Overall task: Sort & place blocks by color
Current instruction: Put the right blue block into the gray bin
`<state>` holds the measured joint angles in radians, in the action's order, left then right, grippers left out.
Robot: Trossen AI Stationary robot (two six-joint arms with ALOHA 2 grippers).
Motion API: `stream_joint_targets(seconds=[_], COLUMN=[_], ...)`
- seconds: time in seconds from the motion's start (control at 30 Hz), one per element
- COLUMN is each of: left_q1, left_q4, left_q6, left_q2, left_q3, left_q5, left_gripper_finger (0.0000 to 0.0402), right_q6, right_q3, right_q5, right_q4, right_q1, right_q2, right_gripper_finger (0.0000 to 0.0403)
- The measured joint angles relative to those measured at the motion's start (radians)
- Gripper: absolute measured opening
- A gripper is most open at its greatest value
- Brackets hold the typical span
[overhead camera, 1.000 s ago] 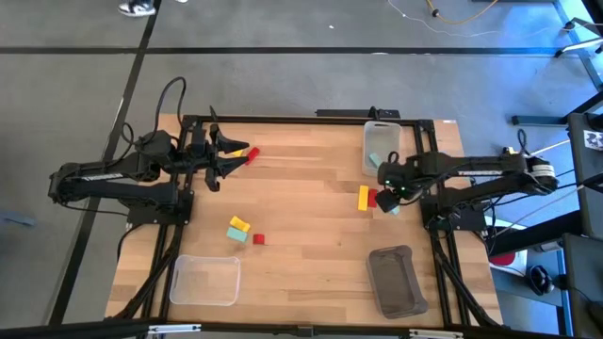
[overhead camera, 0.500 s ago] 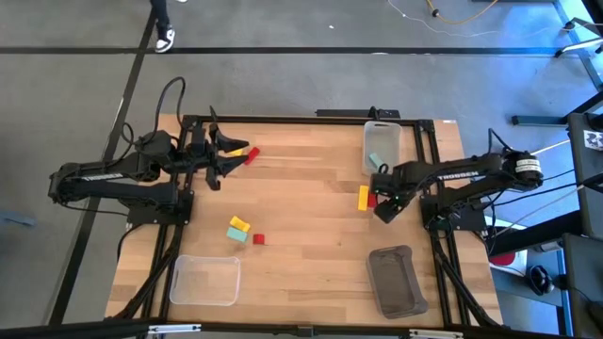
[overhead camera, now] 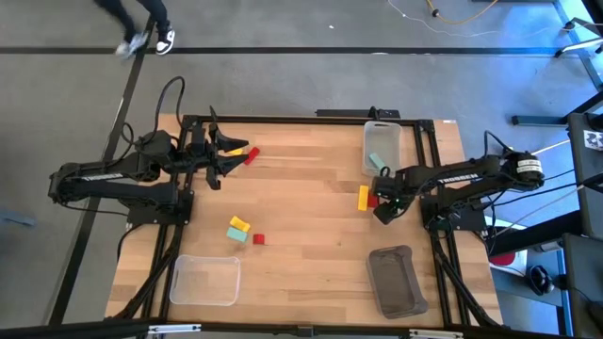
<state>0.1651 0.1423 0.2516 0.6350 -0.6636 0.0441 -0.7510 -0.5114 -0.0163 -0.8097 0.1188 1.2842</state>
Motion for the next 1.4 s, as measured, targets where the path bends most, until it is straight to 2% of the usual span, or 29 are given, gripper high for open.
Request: stream_joint_targets(seconds=[0.13,0.27,0.43,0.53,0.6,0.73,0.9,1.03,1.13,1.4], left_q1=[0.000,0.000,0.000,0.000,0.000,0.000,0.000,0.000,0.000,0.000], left_q4=[0.000,0.000,0.000,0.000,0.000,0.000,0.000,0.000,0.000,0.000], left_q6=[0.000,0.000,0.000,0.000,0.000,0.000,-0.001,-0.044,-0.053,-0.065], left_q2=[0.000,0.000,0.000,0.000,0.000,0.000,0.000,0.000,0.000,0.000], left_q3=[0.000,0.000,0.000,0.000,0.000,0.000,0.000,0.000,0.000,0.000], left_q5=[0.000,0.000,0.000,0.000,0.000,0.010,0.022,0.023,0.022,0.015], left_gripper_finger=[0.0202,0.0202,0.0202,0.0202,0.0202,0.0202,0.0202,0.0202,0.0202,0.0202], right_q6=[0.005,0.045,0.103,0.108,0.109,0.101,0.133,0.176,0.230,0.312], right_q3=[0.000,-0.015,-0.093,-0.132,-0.146,-0.148,-0.148,-0.150,-0.181,-0.230], right_q5=[0.012,0.024,0.051,0.048,0.047,0.044,0.042,0.026,0.009,0.007], right_q4=[0.005,-0.016,-0.122,-0.099,-0.026,0.264,0.679,0.907,0.961,0.957], right_q1=[0.000,-0.007,-0.025,-0.045,-0.060,-0.074,-0.075,-0.064,-0.063,-0.077], right_q2=[0.000,-0.002,-0.074,-0.156,-0.216,-0.298,-0.308,-0.307,-0.307,-0.307], right_gripper_finger=[0.0196,0.0131,0.0132,0.0132,0.0132,0.0132,0.0132,0.0132,0.0132,0.0132])
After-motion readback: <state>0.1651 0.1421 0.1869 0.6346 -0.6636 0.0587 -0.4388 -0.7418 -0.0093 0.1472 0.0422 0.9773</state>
